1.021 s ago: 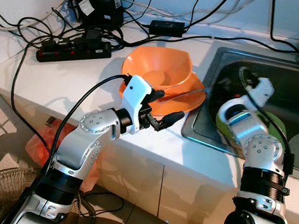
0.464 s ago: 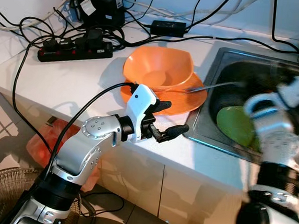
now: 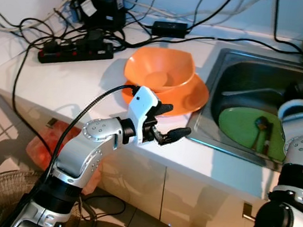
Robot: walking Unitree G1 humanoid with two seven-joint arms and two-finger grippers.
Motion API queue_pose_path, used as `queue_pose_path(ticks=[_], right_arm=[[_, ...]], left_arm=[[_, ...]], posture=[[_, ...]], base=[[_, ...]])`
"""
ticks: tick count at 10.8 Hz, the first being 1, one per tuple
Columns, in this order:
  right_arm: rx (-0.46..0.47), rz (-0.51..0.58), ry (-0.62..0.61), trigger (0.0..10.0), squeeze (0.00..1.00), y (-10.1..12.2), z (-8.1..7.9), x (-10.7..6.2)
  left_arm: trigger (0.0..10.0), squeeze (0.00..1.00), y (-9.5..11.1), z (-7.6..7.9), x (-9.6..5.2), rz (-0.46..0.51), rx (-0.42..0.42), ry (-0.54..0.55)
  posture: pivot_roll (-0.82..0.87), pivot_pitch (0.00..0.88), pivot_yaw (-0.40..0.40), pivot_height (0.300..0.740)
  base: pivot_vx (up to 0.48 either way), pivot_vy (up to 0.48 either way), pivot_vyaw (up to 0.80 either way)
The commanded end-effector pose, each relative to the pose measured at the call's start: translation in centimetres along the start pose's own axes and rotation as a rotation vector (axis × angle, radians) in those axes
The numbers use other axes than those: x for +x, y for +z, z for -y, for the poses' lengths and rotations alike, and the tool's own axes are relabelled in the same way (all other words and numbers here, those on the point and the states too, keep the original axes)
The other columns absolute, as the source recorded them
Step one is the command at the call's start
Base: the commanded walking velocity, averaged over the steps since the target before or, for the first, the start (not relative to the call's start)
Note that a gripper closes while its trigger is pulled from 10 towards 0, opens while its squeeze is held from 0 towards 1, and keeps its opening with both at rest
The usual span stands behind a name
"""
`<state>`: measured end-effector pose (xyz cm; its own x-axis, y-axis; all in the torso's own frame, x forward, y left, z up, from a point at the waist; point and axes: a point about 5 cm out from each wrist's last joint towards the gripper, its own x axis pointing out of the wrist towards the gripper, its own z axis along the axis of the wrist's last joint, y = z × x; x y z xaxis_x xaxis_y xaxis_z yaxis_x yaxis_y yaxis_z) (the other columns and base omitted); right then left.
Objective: Kitchen organization
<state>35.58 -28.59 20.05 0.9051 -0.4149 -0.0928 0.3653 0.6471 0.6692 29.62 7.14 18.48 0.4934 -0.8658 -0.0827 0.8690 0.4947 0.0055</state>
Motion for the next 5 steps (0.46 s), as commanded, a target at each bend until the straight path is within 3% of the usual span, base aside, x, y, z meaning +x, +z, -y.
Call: queue_pose_path(ticks=[1,3,5], right_arm=[[-0.049,0.004,-0.031,0.0,0.0,-0.1,0.3,0.2],[-0.119,-0.033,-0.064,0.0,0.0,-1.6,0.7,0.0],[-0.276,-0.065,-0.066,0.0,0.0,-3.1,1.1,-0.2]], left_arm=[[10.0,0.0,0.2,0.0,-0.5,0.003,0.002,-0.003],[10.0,0.0,0.1,0.3,-0.4,-0.015,0.004,-0.035],[10.0,0.0,-0.2,1.0,-0.3,-0.04,-0.006,-0.099]], posture=[[0.11,0.083,0.106,0.74],[0.11,0.082,0.11,0.74],[0.11,0.082,0.117,0.74]], base=[[0.0,0.0,0.0],[0.0,0.0,0.0],[0.0,0.0,0.0]])
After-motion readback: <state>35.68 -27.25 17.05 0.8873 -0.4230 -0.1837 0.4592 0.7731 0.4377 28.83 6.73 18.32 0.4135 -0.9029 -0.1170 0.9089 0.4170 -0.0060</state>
